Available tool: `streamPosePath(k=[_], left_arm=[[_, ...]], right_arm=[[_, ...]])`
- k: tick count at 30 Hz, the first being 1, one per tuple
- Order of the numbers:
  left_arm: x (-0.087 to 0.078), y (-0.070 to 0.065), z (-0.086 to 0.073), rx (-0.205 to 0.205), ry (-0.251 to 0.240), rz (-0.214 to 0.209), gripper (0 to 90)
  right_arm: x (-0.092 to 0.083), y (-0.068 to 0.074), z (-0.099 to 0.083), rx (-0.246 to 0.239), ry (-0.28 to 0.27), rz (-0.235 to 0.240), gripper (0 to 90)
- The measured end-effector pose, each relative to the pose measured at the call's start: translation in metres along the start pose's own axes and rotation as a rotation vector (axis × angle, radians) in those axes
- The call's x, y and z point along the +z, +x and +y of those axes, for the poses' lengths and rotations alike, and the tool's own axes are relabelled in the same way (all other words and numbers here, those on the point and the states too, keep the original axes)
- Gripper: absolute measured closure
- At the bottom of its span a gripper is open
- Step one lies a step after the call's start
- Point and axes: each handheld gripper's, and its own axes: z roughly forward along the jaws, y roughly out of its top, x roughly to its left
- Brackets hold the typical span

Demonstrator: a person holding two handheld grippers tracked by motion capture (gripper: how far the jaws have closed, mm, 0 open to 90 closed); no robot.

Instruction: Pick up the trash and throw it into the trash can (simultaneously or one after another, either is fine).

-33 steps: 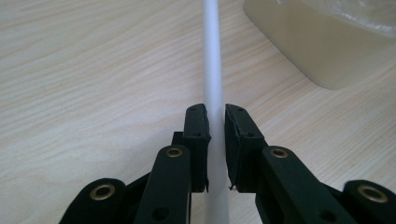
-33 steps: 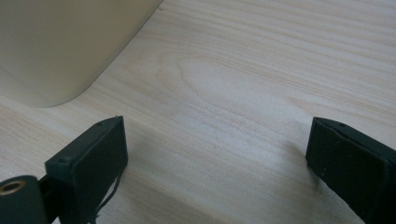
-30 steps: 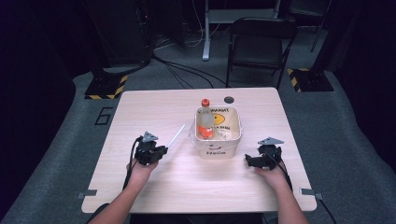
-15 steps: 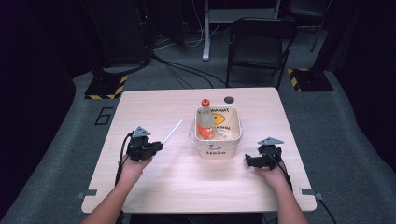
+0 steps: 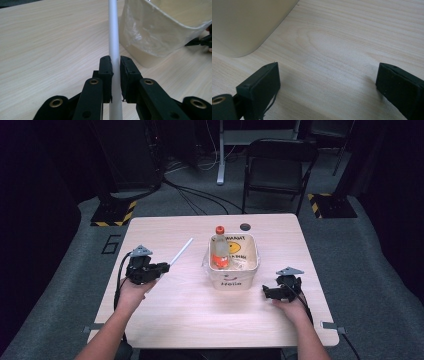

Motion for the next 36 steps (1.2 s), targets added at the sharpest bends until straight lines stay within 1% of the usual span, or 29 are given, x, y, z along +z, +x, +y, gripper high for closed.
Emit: streamPosePath(k=[3,4,6,8,10,13,14,17,19,20,21,22,23,27,28,30,31,32,34,36], left_arm=[[-0.002,-0.003,0.003,0.009,-0.005,-0.006,80.4],[-0.005,-0.007,0.007,0.020,-0.008,-0.015,80.3],[-0.007,-0.008,0.009,0.021,-0.008,-0.017,80.4],[-0.012,-0.013,0.014,0.034,-0.009,-0.028,80.4],[-0.013,-0.014,0.015,0.035,-0.013,-0.036,80.3],[-0.014,-0.019,0.018,0.048,-0.011,-0.049,80.4],[-0.014,-0.023,0.021,0.057,-0.014,-0.054,80.3],[-0.014,-0.026,0.023,0.063,-0.012,-0.059,80.3],[-0.014,-0.030,0.028,0.080,-0.012,-0.069,80.3],[-0.012,-0.034,0.031,0.092,-0.006,-0.081,80.3],[-0.012,-0.034,0.031,0.092,-0.006,-0.081,80.3],[-0.010,-0.039,0.034,0.107,-0.003,-0.088,80.3],[-0.010,-0.039,0.034,0.107,-0.003,-0.088,80.3],[-0.004,-0.047,0.041,0.116,0.004,-0.113,80.2],[0.000,-0.050,0.044,0.123,0.001,-0.114,80.2],[0.002,-0.052,0.045,0.117,0.004,-0.118,80.1],[0.004,-0.053,0.046,0.131,0.002,-0.113,80.1],[0.005,-0.054,0.047,0.131,0.002,-0.112,80.1],[0.012,-0.058,0.050,0.134,0.012,-0.123,80.1],[0.016,-0.061,0.052,0.135,0.010,-0.128,80.1]], right_arm=[[0.000,0.000,0.000,0.000,0.000,0.000,4.7],[0.000,0.000,0.000,0.000,0.000,0.000,4.7],[0.000,0.000,0.000,0.000,0.000,0.000,4.7],[0.000,0.000,0.000,0.000,0.000,0.000,4.7],[0.000,0.000,0.000,0.000,0.000,0.000,4.7],[0.000,0.000,0.000,0.000,0.000,0.000,4.7],[0.000,0.000,0.000,0.000,0.000,0.000,4.7],[0.000,0.000,0.000,0.000,0.000,0.000,4.7],[0.000,0.000,0.000,0.000,0.000,0.000,4.7],[0.000,0.000,0.000,0.000,0.000,0.000,4.7],[0.000,0.000,0.000,0.000,0.000,0.000,4.7],[0.000,0.000,0.000,0.000,0.000,0.000,4.7],[0.000,0.000,0.000,0.000,0.000,0.000,4.7],[0.000,0.000,0.000,0.000,0.000,0.000,4.7],[0.000,0.000,0.000,0.000,0.000,0.000,4.7],[0.000,0.000,0.000,0.000,0.000,0.000,4.7],[0.000,0.000,0.000,0.000,0.000,0.000,4.7],[0.000,0.000,0.000,0.000,0.000,0.000,4.7],[0.000,0.000,0.000,-0.001,0.000,0.001,4.7],[0.000,0.000,0.000,-0.001,0.000,0.001,4.7]])
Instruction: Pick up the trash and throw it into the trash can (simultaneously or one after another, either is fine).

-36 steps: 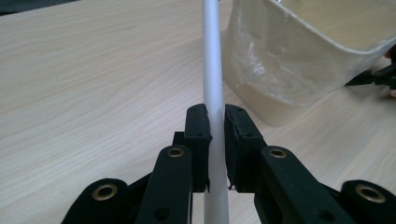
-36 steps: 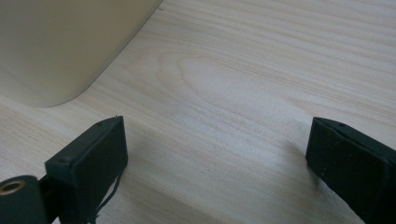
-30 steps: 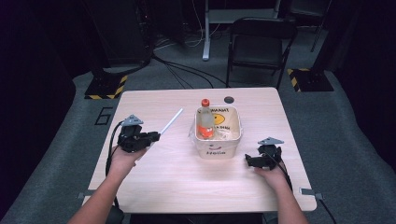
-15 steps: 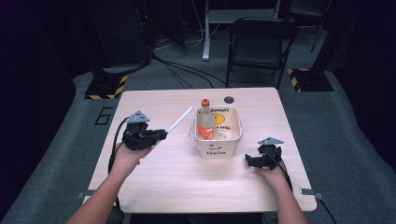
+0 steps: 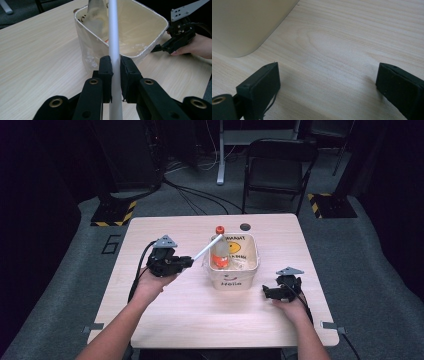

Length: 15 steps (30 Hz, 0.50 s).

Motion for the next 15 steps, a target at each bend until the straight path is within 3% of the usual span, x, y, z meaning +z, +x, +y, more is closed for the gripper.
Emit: streamPosePath(k=[12,15], left_arm=[[0.022,-0.010,0.013,0.031,0.030,-0.031,80.1],[0.028,-0.012,0.015,0.016,0.029,-0.036,80.0]], right_arm=[[0.000,0.000,0.000,-0.001,0.001,0.000,4.7],[0.000,0.000,0.000,-0.001,0.000,-0.001,4.7]])
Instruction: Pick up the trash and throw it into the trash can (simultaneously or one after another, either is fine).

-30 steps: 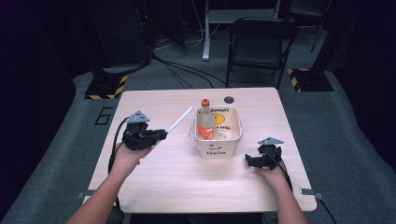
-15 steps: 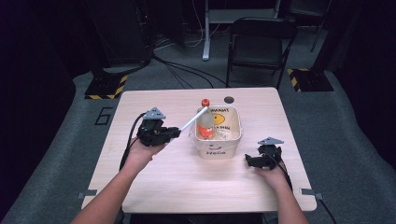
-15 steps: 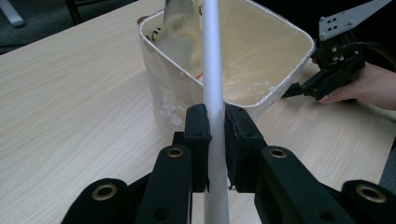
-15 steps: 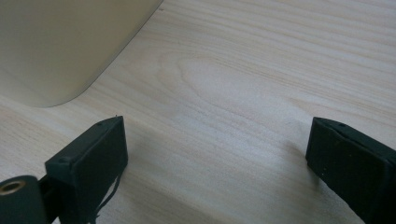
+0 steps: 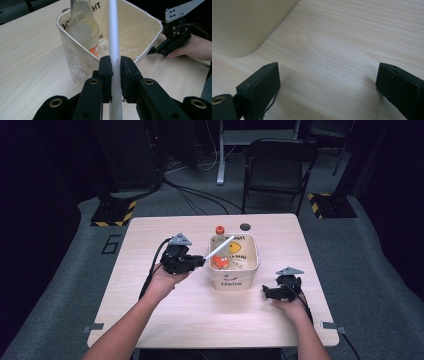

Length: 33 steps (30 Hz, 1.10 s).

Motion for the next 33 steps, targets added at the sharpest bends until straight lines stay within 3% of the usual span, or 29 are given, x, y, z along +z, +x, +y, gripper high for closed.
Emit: streamPosePath(k=[17,27,33], left_arm=[[0.027,-0.003,0.013,-0.005,0.028,-0.017,80.0],[0.042,0.002,0.014,-0.049,0.047,-0.029,79.9],[0.050,0.003,0.015,-0.050,0.076,-0.024,79.6]], right_arm=[[0.000,0.000,0.000,-0.002,0.000,0.002,4.7],[0.000,0.000,0.000,-0.003,0.000,0.004,4.7],[0.001,0.000,0.000,-0.003,0.000,0.004,4.7]])
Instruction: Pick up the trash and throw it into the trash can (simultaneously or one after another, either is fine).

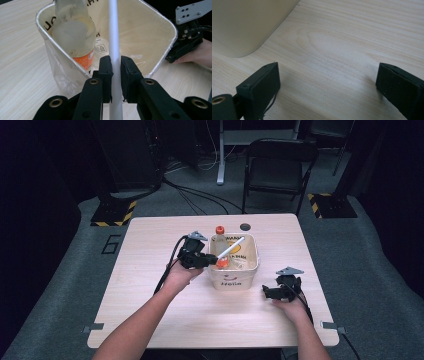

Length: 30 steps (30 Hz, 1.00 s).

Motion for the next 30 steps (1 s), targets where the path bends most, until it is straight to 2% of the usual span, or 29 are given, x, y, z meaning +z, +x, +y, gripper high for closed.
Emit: streamPosePath(k=[7,10,13,15,19,21,23,26,30], left_arm=[[0.007,0.001,0.002,-0.011,0.007,-0.002,79.0],[0.010,-0.001,0.002,-0.010,0.005,-0.007,74.6],[0.008,-0.001,0.003,-0.031,-0.016,-0.026,62.5],[0.006,-0.001,0.003,-0.029,-0.025,-0.021,59.0],[-0.004,0.002,0.002,-0.015,-0.035,-0.015,55.5],[-0.014,0.005,0.000,-0.024,-0.052,-0.017,54.2],[-0.018,0.006,-0.001,-0.022,-0.057,-0.018,54.1],[-0.031,0.014,-0.005,-0.011,-0.066,0.005,54.1],[-0.040,0.021,-0.011,-0.003,-0.077,0.028,54.1]], right_arm=[[0.000,0.000,0.000,0.000,0.000,0.000,4.7],[0.000,0.000,0.000,0.000,0.000,0.000,4.7],[0.000,0.000,0.000,0.000,0.000,0.001,4.7],[0.000,0.000,0.000,0.000,0.000,0.001,4.7],[0.000,0.000,0.000,0.000,0.000,0.001,4.7],[0.000,0.000,0.000,0.000,0.000,0.001,4.7],[0.000,0.000,0.000,0.000,0.000,0.001,4.8],[0.000,0.000,0.000,0.000,0.000,0.001,4.7],[0.000,0.000,0.000,0.000,0.000,0.001,4.8]])
